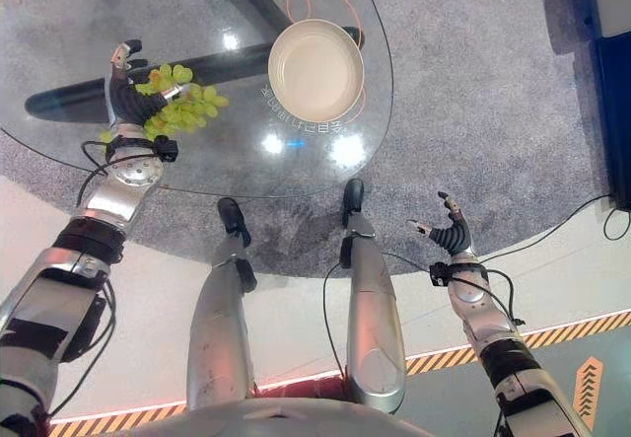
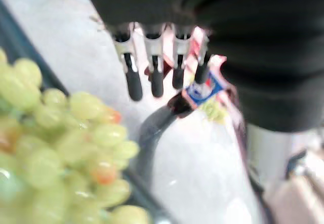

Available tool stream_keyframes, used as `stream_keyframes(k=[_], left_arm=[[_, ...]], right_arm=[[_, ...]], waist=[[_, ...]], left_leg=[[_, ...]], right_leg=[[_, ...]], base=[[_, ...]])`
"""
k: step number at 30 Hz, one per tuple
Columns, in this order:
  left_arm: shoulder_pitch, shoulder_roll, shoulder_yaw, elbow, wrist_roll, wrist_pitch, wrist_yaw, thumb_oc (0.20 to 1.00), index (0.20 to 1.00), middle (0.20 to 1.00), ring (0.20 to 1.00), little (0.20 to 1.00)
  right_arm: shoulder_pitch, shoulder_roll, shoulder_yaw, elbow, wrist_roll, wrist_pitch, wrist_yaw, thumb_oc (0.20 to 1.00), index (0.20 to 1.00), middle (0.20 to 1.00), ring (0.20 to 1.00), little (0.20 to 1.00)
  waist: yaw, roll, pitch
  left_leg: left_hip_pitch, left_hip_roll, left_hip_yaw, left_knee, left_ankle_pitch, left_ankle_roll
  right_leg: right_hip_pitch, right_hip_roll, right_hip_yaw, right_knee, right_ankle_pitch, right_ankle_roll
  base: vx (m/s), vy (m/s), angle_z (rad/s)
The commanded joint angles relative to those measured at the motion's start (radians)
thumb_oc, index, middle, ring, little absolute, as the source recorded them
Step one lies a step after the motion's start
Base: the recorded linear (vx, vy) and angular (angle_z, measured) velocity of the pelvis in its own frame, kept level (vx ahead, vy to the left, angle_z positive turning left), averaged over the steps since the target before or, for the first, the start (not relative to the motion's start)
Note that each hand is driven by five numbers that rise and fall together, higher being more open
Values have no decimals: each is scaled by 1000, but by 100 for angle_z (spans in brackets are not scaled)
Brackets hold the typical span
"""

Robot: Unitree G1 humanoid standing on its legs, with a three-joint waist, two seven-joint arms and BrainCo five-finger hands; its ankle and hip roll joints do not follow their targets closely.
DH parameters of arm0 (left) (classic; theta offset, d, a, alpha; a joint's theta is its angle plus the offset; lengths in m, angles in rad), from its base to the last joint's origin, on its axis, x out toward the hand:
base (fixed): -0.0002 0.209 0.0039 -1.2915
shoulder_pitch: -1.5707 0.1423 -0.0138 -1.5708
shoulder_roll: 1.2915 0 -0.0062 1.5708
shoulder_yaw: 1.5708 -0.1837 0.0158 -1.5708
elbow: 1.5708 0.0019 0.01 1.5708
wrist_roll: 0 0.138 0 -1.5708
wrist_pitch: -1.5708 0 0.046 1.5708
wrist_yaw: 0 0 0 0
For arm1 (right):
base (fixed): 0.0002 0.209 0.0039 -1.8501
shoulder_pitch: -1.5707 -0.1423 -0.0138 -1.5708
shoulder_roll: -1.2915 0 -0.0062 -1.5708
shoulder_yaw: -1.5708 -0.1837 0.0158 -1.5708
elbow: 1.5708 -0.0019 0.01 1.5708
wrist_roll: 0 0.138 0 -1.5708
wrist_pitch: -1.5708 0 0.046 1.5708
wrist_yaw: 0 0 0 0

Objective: Pick up fruits into the plate

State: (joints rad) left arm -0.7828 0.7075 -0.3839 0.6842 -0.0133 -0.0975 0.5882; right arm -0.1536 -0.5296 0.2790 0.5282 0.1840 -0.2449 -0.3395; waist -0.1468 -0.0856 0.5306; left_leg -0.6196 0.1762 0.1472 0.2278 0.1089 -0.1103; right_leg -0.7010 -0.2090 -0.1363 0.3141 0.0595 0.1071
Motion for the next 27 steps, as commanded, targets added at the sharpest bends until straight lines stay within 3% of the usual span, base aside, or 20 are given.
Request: stream_keyframes(k=[1,5,9,17,21,27], left_arm=[[-54,67,-1,54,183,89,46,1000,1000,1000,1000,1000],[-91,125,-52,135,319,168,69,1000,1000,1000,1000,1000],[-92,137,-61,165,348,179,93,1000,1000,1000,1000,1000],[-78,146,-56,174,428,219,113,1000,1000,1000,1000,1000],[-62,148,-62,177,443,254,44,1000,1000,1000,1000,1000],[-51,141,-126,231,418,294,-172,1000,1000,1000,1000,1000]], right_arm=[[52,-38,-35,-46,1,-17,-6,1000,1000,1000,1000,1000],[54,-58,-28,-24,8,-39,-3,1000,1000,1000,1000,1000],[53,-61,-23,2,7,-64,-6,1000,1000,1000,1000,1000],[43,-65,-23,-5,3,-50,-24,1000,1000,1000,1000,1000],[40,-71,-32,-14,0,-37,-24,1000,1000,1000,1000,1000],[30,-85,-41,-29,-6,-19,-24,1000,1000,1000,1000,1000]], waist=[[-20,2,-11],[-26,11,-11],[-25,19,-11],[-18,32,-11],[-18,37,-11],[-27,46,-11]], left_leg=[[-47,-75,95,119,-148,32],[-51,-74,103,107,-136,28],[-50,-75,103,103,-131,23],[-64,-78,95,114,-128,16],[-73,-80,94,113,-124,14],[-102,-79,103,120,-122,14]], right_leg=[[18,55,-49,-15,-41,-2],[7,51,-48,-18,-41,-3],[8,47,-50,-19,-43,-4],[-1,42,-57,-8,-51,-8],[-10,41,-57,-11,-45,-8],[-44,44,-49,-2,-42,-9]], base=[[0,42,-1],[-1,8,0],[0,8,-1],[0,0,0],[0,0,0],[-14,20,-2]])
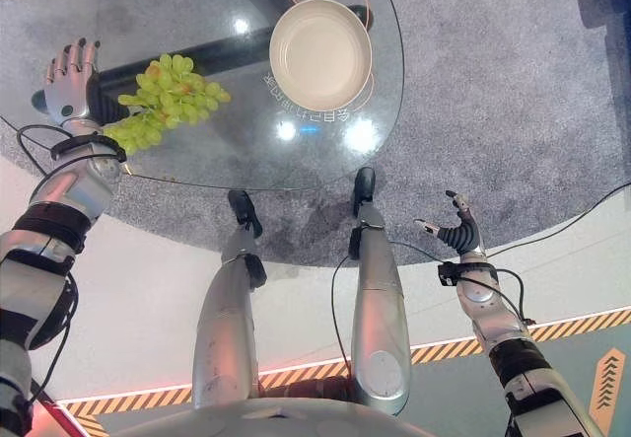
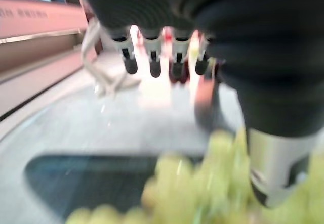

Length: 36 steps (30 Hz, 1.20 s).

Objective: Pick up fruits into the plate

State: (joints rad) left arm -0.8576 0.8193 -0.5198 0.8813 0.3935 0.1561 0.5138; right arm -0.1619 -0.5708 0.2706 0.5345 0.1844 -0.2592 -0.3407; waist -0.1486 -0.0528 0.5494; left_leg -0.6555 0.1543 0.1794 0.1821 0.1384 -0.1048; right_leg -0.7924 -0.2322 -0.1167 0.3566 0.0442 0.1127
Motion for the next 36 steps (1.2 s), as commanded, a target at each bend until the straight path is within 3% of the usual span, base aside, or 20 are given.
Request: stream_keyframes(k=[1,2,7,14,19,22,27,29,34,35,36], left_arm=[[36,27,0,40,11,41,-124,1000,1000,1000,1000,1000],[72,18,-16,40,10,54,-178,1000,1000,1000,1000,1000],[155,-3,-29,46,1,42,-269,1000,1000,1000,1000,1000],[191,-24,-18,33,-42,48,-260,1000,1000,1000,1000,1000],[186,-33,-2,55,-32,113,-190,1000,1000,1000,1000,1000],[153,-29,21,131,-49,162,-78,1000,1000,1000,1000,1000],[62,-29,47,268,-98,132,-21,1000,1000,1000,1000,1000],[6,-34,68,318,-186,98,-22,1000,1000,1000,1000,1000],[-87,-42,51,393,-216,121,-7,1000,1000,1000,1000,1000],[-111,-41,42,412,-203,140,-8,937,937,937,937,937],[-122,-40,37,421,-191,155,-13,711,711,711,711,711]], right_arm=[[38,-46,-35,-36,-7,-4,-21,1000,1000,1000,1000,1000],[47,-50,-38,-46,-5,7,-18,1000,1000,1000,1000,1000],[43,-65,-50,-52,1,16,-6,1000,1000,1000,1000,1000],[35,-82,-69,-72,-4,38,7,1000,1000,1000,1000,1000],[26,-87,-67,-81,1,46,0,1000,1000,1000,1000,1000],[15,-93,-56,-77,16,47,-3,1000,1000,1000,1000,1000],[-6,-92,-29,-52,43,41,6,1000,1000,1000,1000,1000],[-15,-82,-5,-36,59,34,9,1000,1000,1000,1000,1000],[-41,-63,31,-19,85,35,12,1000,1000,1000,1000,1000],[-49,-60,39,-14,91,32,12,1000,1000,1000,1000,1000],[-53,-58,42,-12,92,31,11,1000,1000,1000,1000,1000]], waist=[[-26,15,-29],[-24,17,-29],[-25,13,-29],[-31,7,-29],[-33,-10,-29],[-41,-35,-29],[-52,-76,-29],[-54,-98,-29],[-59,-122,-29],[-60,-127,-29],[-61,-128,-29]], left_leg=[[-69,-57,72,166,-151,10],[-48,-53,62,176,-184,1],[-50,-48,64,174,-184,1],[-70,-45,66,193,-187,2],[-85,-42,65,204,-190,4],[-100,-37,61,211,-190,4],[-127,-20,52,235,-196,8],[-141,-15,43,242,-198,11],[-149,-9,34,244,-202,15],[-147,-9,34,241,-202,16],[-146,-8,33,240,-202,16]], right_leg=[[43,68,-68,-43,-26,-14],[63,72,-63,-31,-55,-2],[65,76,-62,-38,-52,1],[50,88,-55,-23,-59,-4],[38,99,-48,-10,-63,-7],[28,112,-43,-7,-60,-10],[3,125,-39,14,-56,-15],[-7,134,-39,19,-53,-16],[-13,147,-38,21,-47,-17],[-11,150,-39,18,-45,-17],[-10,151,-40,17,-44,-17]], base=[[60,20,-3],[59,19,-2],[12,2,0],[0,0,0],[-3,0,-4],[-22,-14,-6],[-18,-45,-11],[-23,-96,-8],[-22,-67,1],[-21,-39,0],[-17,-35,-1]])
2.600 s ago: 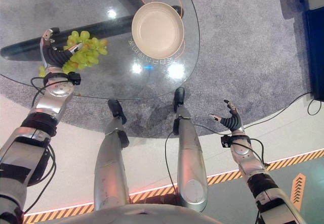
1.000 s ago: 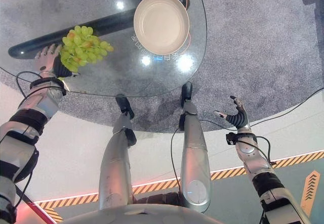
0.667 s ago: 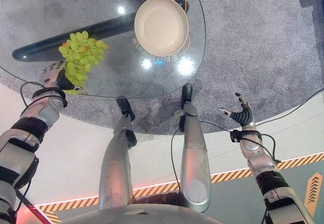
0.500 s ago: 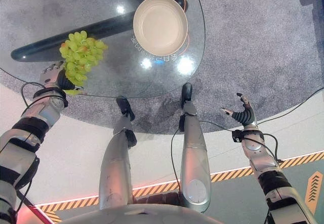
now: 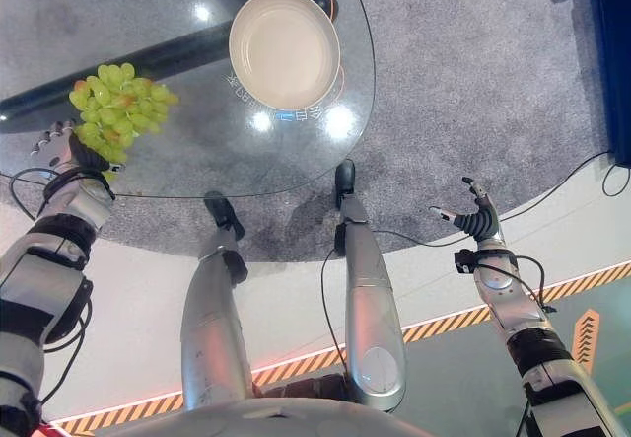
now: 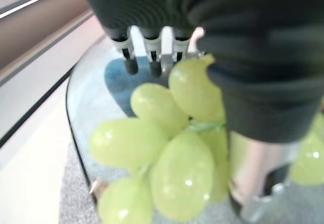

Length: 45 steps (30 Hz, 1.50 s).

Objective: Pick up fruits into the plate

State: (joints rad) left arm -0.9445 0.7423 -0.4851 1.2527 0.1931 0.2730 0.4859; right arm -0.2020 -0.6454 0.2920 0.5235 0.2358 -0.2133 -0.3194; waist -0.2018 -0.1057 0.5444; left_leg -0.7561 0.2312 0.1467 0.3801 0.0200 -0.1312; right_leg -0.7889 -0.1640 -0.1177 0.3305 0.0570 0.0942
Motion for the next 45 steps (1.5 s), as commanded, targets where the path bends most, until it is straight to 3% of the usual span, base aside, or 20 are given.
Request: stream_keyframes(k=[1,3,4,16,23,26,27,30,32,45], left_arm=[[-48,37,-8,62,10,54,8,595,595,595,595,595],[-84,36,-30,105,12,88,1,275,275,275,275,275],[-102,34,-40,124,17,102,-2,200,200,200,200,200],[-178,25,-123,191,124,177,-43,200,200,200,200,200],[-175,29,-128,172,116,123,49,200,200,200,200,200],[-165,49,-104,116,79,49,127,200,200,200,200,200],[-167,57,-94,100,69,20,149,200,200,200,200,200],[-149,69,-61,37,30,-46,197,200,200,200,200,200],[-119,81,-5,-52,16,-132,246,200,200,200,200,200],[27,45,156,-419,-43,-402,440,200,200,200,200,200]], right_arm=[[-19,20,27,0,41,-15,-13,1000,1000,1000,1000,1000],[-32,28,42,6,47,-23,-19,1000,1000,1000,1000,1000],[-40,31,47,11,51,-27,-21,1000,1000,1000,1000,1000],[-78,41,70,17,62,-47,-44,1000,1000,1000,1000,1000],[-79,46,77,19,61,-57,-40,1000,1000,1000,1000,1000],[-52,51,75,1,48,-62,-50,1000,1000,1000,1000,1000],[-52,50,68,-1,46,-66,-51,1000,1000,1000,1000,1000],[-23,56,63,-16,30,-72,-56,1000,1000,1000,1000,1000],[5,63,59,-31,11,-81,-63,1000,1000,1000,1000,1000],[73,96,39,-52,-64,-96,-88,1000,1000,1000,1000,1000]], waist=[[-10,-78,-24],[-13,-86,-24],[-16,-90,-24],[-25,-102,-24],[-23,-96,-24],[-19,-84,-24],[-20,-81,-24],[-14,-66,-24],[-5,-50,-24],[38,18,-24]], left_leg=[[-46,-84,66,41,-83,42],[-47,-80,66,43,-84,43],[-47,-77,66,44,-84,42],[-35,-75,64,26,-85,38],[-24,-76,66,19,-86,36],[-10,-83,70,7,-80,33],[-26,-87,82,-6,-45,41],[-16,-93,81,-12,-45,40],[2,-102,80,-24,-44,39],[100,-131,81,-82,-38,38]], right_leg=[[-13,84,-39,41,-55,2],[-12,86,-40,41,-53,2],[-12,87,-40,42,-52,3],[1,95,-42,23,-50,1],[12,95,-39,16,-55,1],[26,93,-38,3,-55,1],[9,87,-42,-10,-27,-8],[18,80,-41,-13,-32,-9],[36,73,-41,-27,-36,-9],[121,25,-65,-48,-61,-2]], base=[[-17,-39,1],[-13,-50,-1],[-4,-42,-2],[-2,-12,-1],[0,0,0],[-23,0,1],[-67,-1,1],[-18,7,3],[7,6,6],[9,24,5]])
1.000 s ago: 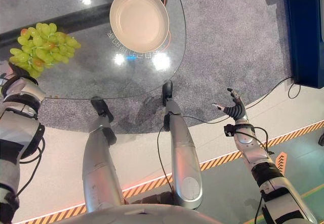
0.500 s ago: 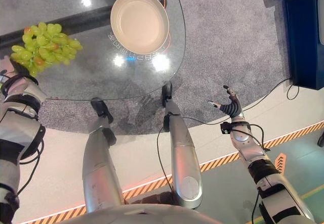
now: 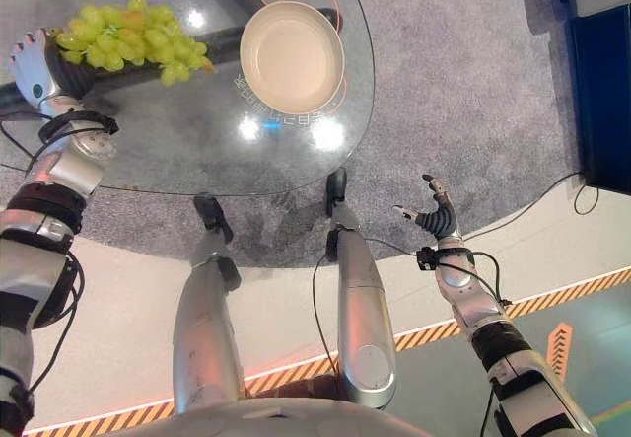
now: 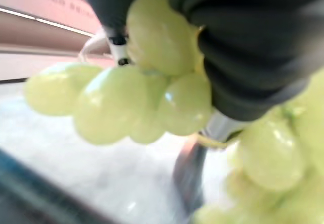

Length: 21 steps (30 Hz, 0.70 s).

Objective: Pick up fruits into the plate

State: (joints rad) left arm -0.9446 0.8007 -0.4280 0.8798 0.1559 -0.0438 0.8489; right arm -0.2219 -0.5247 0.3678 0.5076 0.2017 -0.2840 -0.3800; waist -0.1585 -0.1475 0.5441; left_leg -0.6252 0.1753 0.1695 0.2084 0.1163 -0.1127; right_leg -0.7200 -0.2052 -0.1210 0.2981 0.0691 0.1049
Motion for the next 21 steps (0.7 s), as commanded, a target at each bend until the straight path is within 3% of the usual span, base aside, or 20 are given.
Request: stream_keyframes(k=[1,12,21], left_arm=[[33,-17,105,-73,-19,-107,79,200,200,200,200,200],[105,-36,156,-248,-11,-212,79,200,200,200,200,200],[176,-22,191,-349,-40,-235,-7,200,200,200,200,200]], right_arm=[[95,-24,-39,-38,-32,-23,-28,1000,1000,1000,1000,1000],[118,-17,-78,-76,-105,-44,-22,1000,1000,1000,1000,1000],[115,-29,-95,-133,-189,-48,6,1000,1000,1000,1000,1000]], waist=[[-3,63,-24],[14,82,-24],[23,102,-24]], left_leg=[[-23,-76,59,87,-134,20],[91,-75,69,74,-147,28],[228,-73,74,52,-156,32]], right_leg=[[58,65,-63,-16,-75,-13],[167,46,-83,-18,-94,-6],[298,35,-83,-28,-111,2]], base=[[12,32,9],[8,12,2],[16,9,0]])
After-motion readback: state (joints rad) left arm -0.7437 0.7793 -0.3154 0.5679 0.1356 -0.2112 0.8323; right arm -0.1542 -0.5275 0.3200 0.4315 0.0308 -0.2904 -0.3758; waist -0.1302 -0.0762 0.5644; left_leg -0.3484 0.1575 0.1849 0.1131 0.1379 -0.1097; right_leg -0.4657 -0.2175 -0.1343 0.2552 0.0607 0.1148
